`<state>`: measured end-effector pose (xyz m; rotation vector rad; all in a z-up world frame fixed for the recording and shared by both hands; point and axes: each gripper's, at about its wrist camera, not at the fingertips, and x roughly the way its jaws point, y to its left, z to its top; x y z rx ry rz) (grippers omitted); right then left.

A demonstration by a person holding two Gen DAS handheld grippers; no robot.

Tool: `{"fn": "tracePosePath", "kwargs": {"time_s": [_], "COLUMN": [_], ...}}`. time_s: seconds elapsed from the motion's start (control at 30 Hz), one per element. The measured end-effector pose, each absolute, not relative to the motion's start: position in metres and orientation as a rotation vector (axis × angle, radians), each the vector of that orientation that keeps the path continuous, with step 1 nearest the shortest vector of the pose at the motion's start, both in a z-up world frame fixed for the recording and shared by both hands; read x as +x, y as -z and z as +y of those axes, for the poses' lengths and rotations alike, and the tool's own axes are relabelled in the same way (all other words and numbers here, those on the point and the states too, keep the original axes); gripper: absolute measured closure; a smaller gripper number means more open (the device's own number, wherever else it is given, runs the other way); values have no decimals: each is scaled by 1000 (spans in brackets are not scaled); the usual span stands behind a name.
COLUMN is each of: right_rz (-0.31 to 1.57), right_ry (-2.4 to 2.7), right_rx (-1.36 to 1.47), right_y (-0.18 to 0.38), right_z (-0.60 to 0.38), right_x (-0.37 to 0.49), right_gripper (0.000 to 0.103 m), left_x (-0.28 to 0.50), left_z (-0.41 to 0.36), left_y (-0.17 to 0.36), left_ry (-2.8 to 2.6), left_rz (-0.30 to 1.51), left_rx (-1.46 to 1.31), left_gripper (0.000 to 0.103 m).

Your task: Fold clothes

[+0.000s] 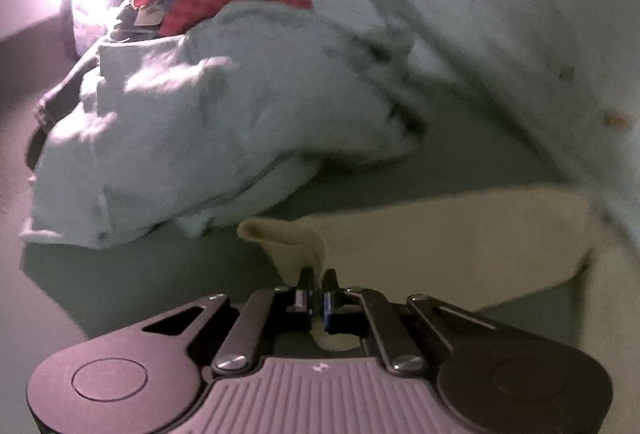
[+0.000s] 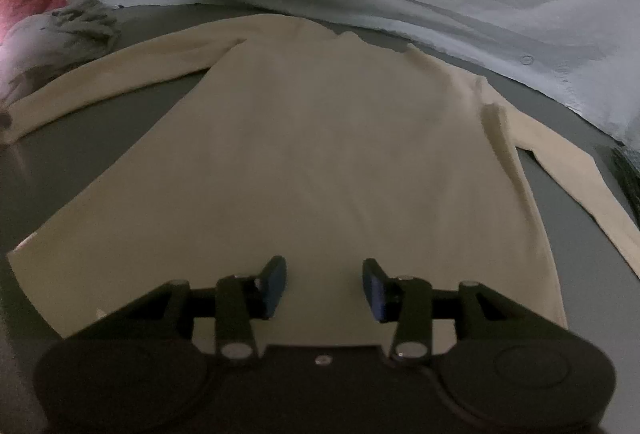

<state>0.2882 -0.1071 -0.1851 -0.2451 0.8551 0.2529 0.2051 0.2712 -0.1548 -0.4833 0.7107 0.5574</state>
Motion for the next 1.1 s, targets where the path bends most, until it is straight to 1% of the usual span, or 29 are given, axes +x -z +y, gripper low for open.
{"fn": "tracePosePath", "kwargs": {"time_s": [0.13, 0.23, 0.27, 0.3, 0.37, 0.4, 0.43, 0.47, 0.5, 0.57, 0.6, 0.63, 0.73, 0.93, 1.0, 1.1], "right_rz": [868, 875, 875, 872, 865, 861, 858, 858, 860, 862, 863, 861, 851, 751, 709, 664], "right_ry": [-265, -258, -251, -241, -216, -203, -190, -175, -161, -138, -128, -118, -111, -268, -357, -466], "right_rx": [-261, -246, -238, -226, -200, -186, -172, -161, -153, -147, -150, -160, -220, -541, -643, -764], "right_y": [182, 179, 178, 176, 172, 170, 168, 166, 165, 162, 161, 160, 158, 162, 168, 180], "right_z": [-110, -119, -123, -129, -144, -151, -159, -168, -177, -195, -203, -211, -225, -207, -194, -173], "right_x": [289, 287, 287, 286, 282, 280, 278, 275, 272, 266, 264, 262, 262, 281, 290, 309], "right_gripper": [59, 58, 58, 58, 58, 57, 57, 56, 54, 53, 53, 52, 52, 53, 56, 57], "left_x": [220, 242, 250, 260, 279, 289, 299, 306, 309, 302, 296, 290, 268, 222, 216, 211], "left_z": [227, 158, 131, 103, 48, 21, -5, -28, -46, -65, -65, -64, -41, 33, 50, 64], "left_y": [93, 43, 34, 28, 24, 29, 37, 47, 56, 70, 74, 78, 89, 120, 137, 160], "left_ry": [-322, -50, 49, 148, 328, 397, 453, 495, 527, 570, 573, 566, 412, -154, -265, -340], "left_rz": [554, 456, 451, 457, 488, 530, 583, 646, 703, 773, 788, 803, 827, 930, 990, 1058], "left_rx": [-483, -424, -412, -411, -397, -375, -334, -290, -270, -284, -286, -282, -228, -138, -155, -189], "left_gripper": [99, 99, 99, 98, 89, 71, 45, 35, 32, 31, 28, 25, 23, 22, 20, 20]}}
